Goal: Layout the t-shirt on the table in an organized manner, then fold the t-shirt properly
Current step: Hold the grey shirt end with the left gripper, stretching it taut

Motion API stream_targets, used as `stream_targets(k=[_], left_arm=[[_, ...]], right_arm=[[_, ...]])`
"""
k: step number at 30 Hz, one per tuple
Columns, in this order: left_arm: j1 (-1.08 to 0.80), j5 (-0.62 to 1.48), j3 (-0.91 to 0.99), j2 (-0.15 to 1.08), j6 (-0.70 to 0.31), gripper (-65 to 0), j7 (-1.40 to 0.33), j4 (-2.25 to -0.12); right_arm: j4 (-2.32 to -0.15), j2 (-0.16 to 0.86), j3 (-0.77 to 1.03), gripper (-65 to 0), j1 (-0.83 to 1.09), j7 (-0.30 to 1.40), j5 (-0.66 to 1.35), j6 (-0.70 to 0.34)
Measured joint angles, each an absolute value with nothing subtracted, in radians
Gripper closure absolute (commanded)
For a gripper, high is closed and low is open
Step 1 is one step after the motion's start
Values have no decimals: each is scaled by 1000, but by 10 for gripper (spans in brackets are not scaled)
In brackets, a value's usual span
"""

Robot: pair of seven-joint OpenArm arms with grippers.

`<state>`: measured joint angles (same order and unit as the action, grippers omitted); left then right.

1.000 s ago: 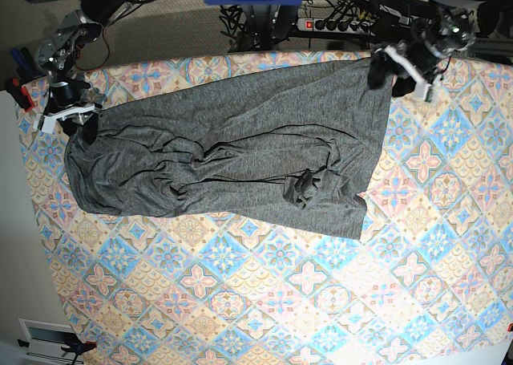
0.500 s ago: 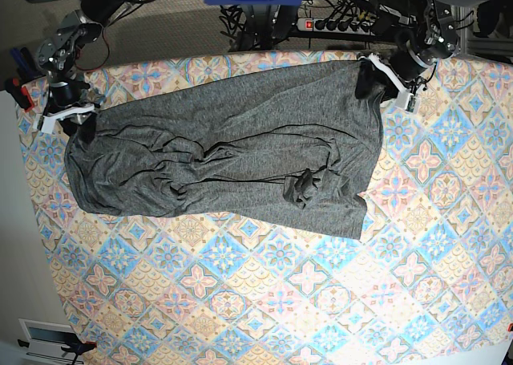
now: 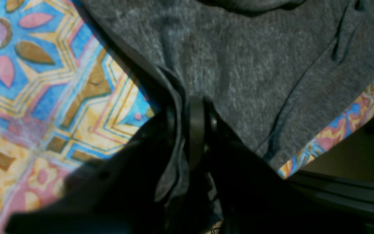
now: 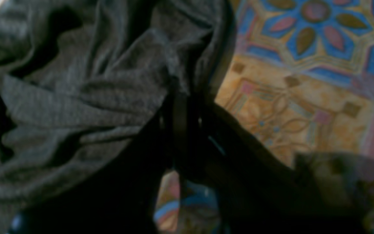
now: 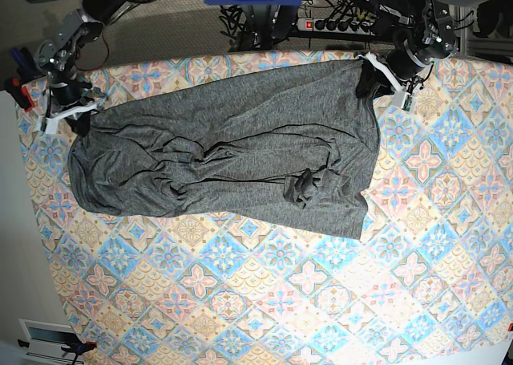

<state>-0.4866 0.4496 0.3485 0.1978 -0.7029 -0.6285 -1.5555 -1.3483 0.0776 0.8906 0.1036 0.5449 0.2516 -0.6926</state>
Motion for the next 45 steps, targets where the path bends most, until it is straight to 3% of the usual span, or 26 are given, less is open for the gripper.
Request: stream_targets(k=[10, 18, 30, 45], left_arm=[[-426, 480, 414, 197, -756, -42, -817, -1554], [-377, 472, 419, 196, -752, -42, -869, -1553], [-251, 381, 445, 151, -715, -42, -1146, -1661], [-186, 360, 541, 133, -705, -42, -1241, -1655]], right_arm=[[-1420, 65, 984, 0, 126, 570, 236, -700], [-1420, 67, 1024, 0, 132, 572, 236, -696], [-1423, 67, 1025, 0, 130, 638, 236, -696], [-1426, 70, 1027, 0, 80, 649, 235, -696]])
